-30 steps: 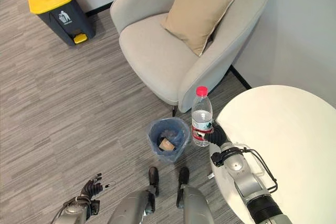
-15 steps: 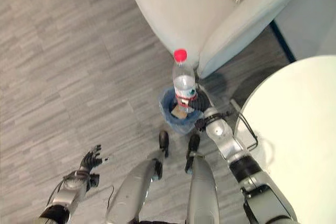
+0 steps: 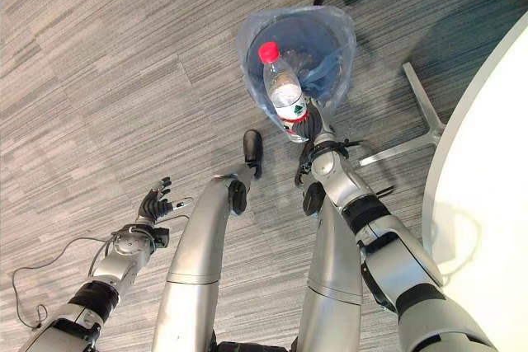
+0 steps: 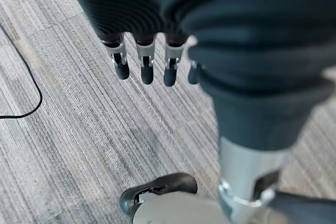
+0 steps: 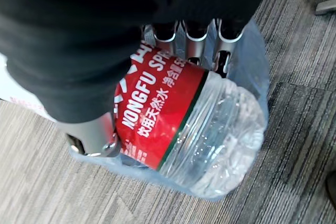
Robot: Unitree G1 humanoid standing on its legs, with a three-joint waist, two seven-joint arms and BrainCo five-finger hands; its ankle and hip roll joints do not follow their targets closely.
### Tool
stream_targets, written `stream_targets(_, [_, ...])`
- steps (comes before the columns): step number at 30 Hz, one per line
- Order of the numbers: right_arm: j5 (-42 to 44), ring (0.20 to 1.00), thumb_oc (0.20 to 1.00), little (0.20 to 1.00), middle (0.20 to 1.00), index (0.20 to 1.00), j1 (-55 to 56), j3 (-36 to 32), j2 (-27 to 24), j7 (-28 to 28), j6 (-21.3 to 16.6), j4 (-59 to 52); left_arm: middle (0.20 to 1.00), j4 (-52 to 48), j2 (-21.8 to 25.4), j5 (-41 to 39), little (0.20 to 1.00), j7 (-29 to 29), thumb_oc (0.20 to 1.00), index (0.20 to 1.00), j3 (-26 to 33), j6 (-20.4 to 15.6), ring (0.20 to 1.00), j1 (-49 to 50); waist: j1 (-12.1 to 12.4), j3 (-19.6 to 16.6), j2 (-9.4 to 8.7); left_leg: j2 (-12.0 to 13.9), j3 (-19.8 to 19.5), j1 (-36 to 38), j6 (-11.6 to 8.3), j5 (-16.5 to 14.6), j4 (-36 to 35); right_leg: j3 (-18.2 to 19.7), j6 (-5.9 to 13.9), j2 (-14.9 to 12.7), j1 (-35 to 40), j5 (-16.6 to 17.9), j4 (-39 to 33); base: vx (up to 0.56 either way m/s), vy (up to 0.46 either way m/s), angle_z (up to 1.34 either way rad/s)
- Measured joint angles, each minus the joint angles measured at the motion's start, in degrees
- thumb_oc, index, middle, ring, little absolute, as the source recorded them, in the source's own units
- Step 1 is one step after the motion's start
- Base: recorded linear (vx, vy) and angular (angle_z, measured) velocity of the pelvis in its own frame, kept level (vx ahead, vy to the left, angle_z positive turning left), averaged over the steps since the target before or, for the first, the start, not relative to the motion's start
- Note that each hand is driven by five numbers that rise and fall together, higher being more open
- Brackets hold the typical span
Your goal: Gather garbage on tea table into small bin, then transfer packed bag to large trash can.
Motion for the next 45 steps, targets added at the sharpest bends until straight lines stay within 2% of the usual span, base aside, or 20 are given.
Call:
stream_targets(5, [1.59,0.2,0.2,0.2,0.2,0.2,-7.71,0.98,-2.17,-0.9,0.13,3.39,1.0,-2.61,1.54,-0.16,1.0,0.2,1.0,1.0,-0.13,-0.85,1.0,-0.1,0.91,-0.06,0.09,-0.97,-0.45,-3.47,-0.81,-0.69,2.06,0.01,0.23,-1.07,-3.11,-0.17,0.65,-0.01,0.002,0.06])
stream_targets(6, [1.89,0.2,0.2,0.2,0.2,0.2,-8.22,1.02,-2.37,-1.06,0.07,3.25,1.0,-1.99,1.6,-0.2,1.0,0.19,1.0,1.0,-0.4,-0.85,1.0,0.21,1.3,-0.1,0.1,-0.96,-1.35,-4.05,-0.24,-3.5,8.75,-0.37,0.13,-1.77,-3.29,-0.12,2.01,-0.02,0.002,-0.09])
stream_targets(7, [2.25,0.2,0.2,0.2,0.2,0.2,-8.44,1.01,-2.41,-1.22,0.01,2.56,1.0,-1.79,1.61,-0.29,1.0,0.18,1.0,1.0,-0.44,-0.85,1.0,0.7,1.68,-0.21,0.25,-0.71,-2.1,-2.82,-0.18,-4.33,9.98,-0.59,0.21,-1.8,-3.47,-0.14,2.9,-0.02,0.002,-0.17])
stream_targets(8, [2.26,0.2,0.2,0.2,0.2,0.2,-8.78,0.8,-2.64,-1.47,-0.08,2.02,1.0,-1.63,1.51,-0.53,1.0,0.21,1.0,1.0,-0.35,-0.86,1.0,0.59,1.68,-0.25,0.28,-0.75,-1.62,-3.1,-0.13,-4.23,9.3,0.27,1.06,-1.57,-4.33,-1.05,4.43,0.0,0.0,0.0])
stream_targets(9, [2.29,0.2,0.2,0.2,0.2,0.2,-9.6,0.9,-3.0,-1.68,0.09,2.82,1.0,-2.18,1.55,-0.54,1.0,0.19,1.0,1.0,-0.46,-1.18,1.0,0.56,1.59,-0.28,0.36,-1.06,-0.79,-3.17,-0.15,-4.21,8.04,2.5,0.7,-1.29,-4.86,-3.84,8.41,-0.02,0.008,0.31])
stream_targets(11, [2.57,0.2,0.2,0.2,0.2,0.2,-10.19,1.08,-3.44,-1.69,0.08,3.12,1.0,-1.42,1.72,-0.55,1.0,0.19,1.0,1.0,-0.69,-0.8,1.0,0.7,2.98,-0.29,0.37,-0.94,-0.13,-1.83,-0.7,-3.18,4.72,2.44,0.37,-1.83,-1.77,-3.27,5.16,-0.03,0.025,0.25])
stream_targets(14, [4.35,0.2,0.2,0.2,0.2,0.2,-11.01,0.92,-3.72,-1.99,-0.01,3.95,1.0,-2.09,1.83,-0.65,1.0,0.16,1.0,1.0,-0.85,-1.07,1.0,0.72,3.06,-0.79,0.32,-1.46,0.15,0.61,-1.12,-1.93,-1.01,2.48,0.56,-1.53,0.21,-2.67,0.19,0.0,0.0,-0.01])
stream_targets(17, [5.45,0.2,0.2,0.2,0.2,0.2,-10.7,0.79,-3.86,-2.36,-0.07,5.81,1.0,-2.91,1.95,-0.68,1.0,0.17,1.0,1.0,-0.78,-1.23,1.0,1.0,2.97,-1.48,0.33,-1.55,0.2,1.69,-0.39,-0.54,-1.28,2.54,0.93,-1.54,1.25,-2.15,0.02,0.01,0.001,-0.06])
stream_targets(18, [5.59,0.501,0.501,0.501,0.501,0.501,-10.81,0.78,-4.1,-2.35,0.02,6.29,1.0,-3.03,2.14,-0.68,1.0,0.17,1.0,1.0,-0.67,-1.23,1.0,0.9,2.97,-1.49,0.32,-1.56,0.2,1.77,-0.05,0.03,-1.27,2.52,1.23,-1.54,1.32,-1.75,0.06,0.03,0.008,-0.01])
stream_targets(19, [5.65,1.0,1.0,1.0,1.0,1.0,-10.92,0.73,-4.83,-2.34,0.02,6.51,1.0,-3.01,2.62,-0.68,1.0,0.16,1.0,1.0,-0.65,-1.22,1.0,0.64,2.91,-1.49,0.32,-1.71,0.21,1.95,0.27,0.53,-1.5,2.55,0.82,-1.56,1.45,-0.52,-0.18,0.0,0.0,0.0])
stream_targets(21, [6.83,1.0,1.0,1.0,1.0,1.0,-11.98,0.76,-5.17,-2.31,0.05,8.49,1.0,-2.88,2.98,-0.68,1.0,0.16,1.0,1.0,-0.65,-1.2,1.0,0.57,2.94,-1.48,0.32,-1.68,0.33,3.06,0.75,0.89,-2.11,2.43,1.63,-1.54,2.32,0.28,-0.96,0.02,0.005,0.01])
stream_targets(27, [7.04,1.0,1.0,1.0,1.0,1.0,-13.66,1.15,-9.56,-2.4,0.16,6.92,1.0,-3.18,3.06,-0.66,1.0,0.06,1.0,1.0,-0.66,-1.23,1.0,0.42,2.41,-1.94,0.34,-1.55,0.48,4.21,0.76,0.84,-2.8,2.48,1.6,-1.38,3.29,0.23,-1.71,0.02,0.001,-0.02])
stream_targets(32, [-3.86,1.0,1.0,1.0,1.0,1.0,-9.59,5.32,-12.6,-2.39,1.16,-1.05,1.0,-2.7,2.88,-0.41,1.0,0.07,1.0,1.0,-0.53,-1.1,1.0,0.66,1.29,-3.5,0.09,-0.95,0.73,3.53,0.64,0.33,-3.1,2.84,2.05,-0.61,2.89,-0.17,-2.62,0.02,-0.028,-0.07])
stream_targets(35, [-8.78,1.0,1.0,1.0,1.0,1.0,-3.72,5.87,-11.72,-2.24,1.37,-2.55,1.0,-2.6,2.26,-0.23,1.0,0.1,1.0,1.0,-0.34,-1.05,1.0,1.24,0.93,-7.08,-0.09,-0.92,0.72,1.59,1.05,0.08,-3.27,2.8,2.24,-0.57,1.07,-0.05,-3.0,0.01,-0.029,-0.04])
stream_targets(39, [-16.28,1.0,1.0,1.0,1.0,1.0,-0.93,10.76,-10.58,-0.74,2.36,-2.34,1.0,-2.38,2.15,0.12,1.0,0.15,1.0,1.0,-0.06,-1.04,1.0,1.24,-0.13,-7.36,-0.26,-0.93,0.71,1.5,0.71,0.3,-3.62,2.71,2.47,-0.53,1.04,0.12,-3.48,0.0,-0.015,0.0])
stream_targets(41, [-19.92,1.0,1.0,1.0,1.0,1.0,-2.0,13.75,-8.1,0.24,2.69,2.19,1.0,-2.0,2.15,0.11,1.0,0.25,1.0,1.0,-0.16,-1.08,1.0,1.21,-0.25,-7.36,-0.26,-0.96,0.67,1.53,0.76,0.59,-4.17,2.58,3.27,-0.51,1.1,0.86,-4.03,0.0,-0.016,0.01])
stream_targets(44, [-23.14,1.0,1.0,1.0,1.0,1.0,-6.45,21.14,-1.05,1.32,4.57,15.36,1.0,-0.73,2.42,0.07,1.0,1.12,1.0,1.0,-1.88,-1.5,1.0,1.01,0.52,-7.3,-0.22,-1.37,0.31,0.81,0.29,0.95,-5.63,2.43,2.87,-0.54,0.18,1.09,-4.83,0.0,-0.025,0.05])
stream_targets(45, [-23.83,0.2,0.2,0.2,0.2,0.2,-7.26,21.71,0.68,2.09,4.88,17.05,1.0,-0.27,2.4,0.07,1.0,1.2,1.0,1.0,-2.41,-1.59,1.0,0.63,1.18,-6.95,-0.15,-1.48,0.08,-0.09,0.23,1.21,-5.67,2.33,2.79,-0.6,-0.7,1.11,-4.55,-0.01,-0.006,0.12])
